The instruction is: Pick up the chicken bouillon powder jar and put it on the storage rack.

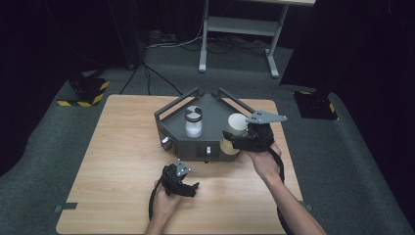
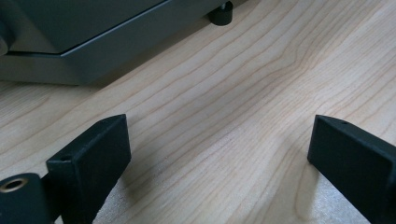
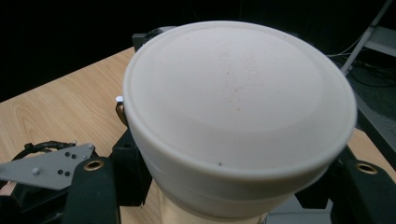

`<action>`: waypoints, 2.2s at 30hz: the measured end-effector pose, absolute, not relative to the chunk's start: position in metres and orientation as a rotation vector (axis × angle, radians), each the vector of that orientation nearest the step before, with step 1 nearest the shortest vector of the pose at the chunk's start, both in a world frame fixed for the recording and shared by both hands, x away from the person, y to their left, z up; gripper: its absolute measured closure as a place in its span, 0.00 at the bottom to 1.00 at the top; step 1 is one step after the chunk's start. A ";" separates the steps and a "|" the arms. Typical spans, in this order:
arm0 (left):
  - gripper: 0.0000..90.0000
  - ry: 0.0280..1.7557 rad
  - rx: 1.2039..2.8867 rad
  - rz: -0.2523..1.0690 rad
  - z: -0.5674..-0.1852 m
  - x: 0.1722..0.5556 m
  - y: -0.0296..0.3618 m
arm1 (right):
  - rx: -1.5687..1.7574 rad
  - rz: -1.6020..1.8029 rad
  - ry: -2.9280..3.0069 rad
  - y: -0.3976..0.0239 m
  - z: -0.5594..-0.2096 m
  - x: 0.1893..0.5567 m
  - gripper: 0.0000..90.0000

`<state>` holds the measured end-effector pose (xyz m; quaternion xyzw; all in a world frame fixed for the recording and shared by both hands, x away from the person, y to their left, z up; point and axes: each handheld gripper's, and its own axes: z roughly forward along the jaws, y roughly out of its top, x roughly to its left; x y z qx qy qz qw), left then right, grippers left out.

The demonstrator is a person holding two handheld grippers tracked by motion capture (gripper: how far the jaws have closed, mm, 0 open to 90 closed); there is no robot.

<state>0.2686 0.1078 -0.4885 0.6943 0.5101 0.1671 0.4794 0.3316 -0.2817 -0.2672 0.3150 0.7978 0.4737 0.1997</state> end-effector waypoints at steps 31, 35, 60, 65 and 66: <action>0.06 1.245 1.689 0.410 -0.489 0.268 0.107 | 1.005 1.260 2.167 -0.245 -0.259 0.377 0.39; 0.06 1.245 1.690 0.410 -0.489 0.268 0.107 | 1.019 1.243 2.171 -0.240 -0.262 0.382 0.39; 0.06 1.245 1.692 0.411 -0.489 0.268 0.107 | 1.061 1.171 2.178 -0.220 -0.280 0.399 0.39; 0.06 1.245 1.692 0.411 -0.489 0.268 0.107 | 1.056 1.166 2.183 -0.219 -0.280 0.399 0.39; 0.06 1.245 1.693 0.411 -0.489 0.268 0.107 | 1.060 1.168 2.184 -0.220 -0.280 0.400 0.39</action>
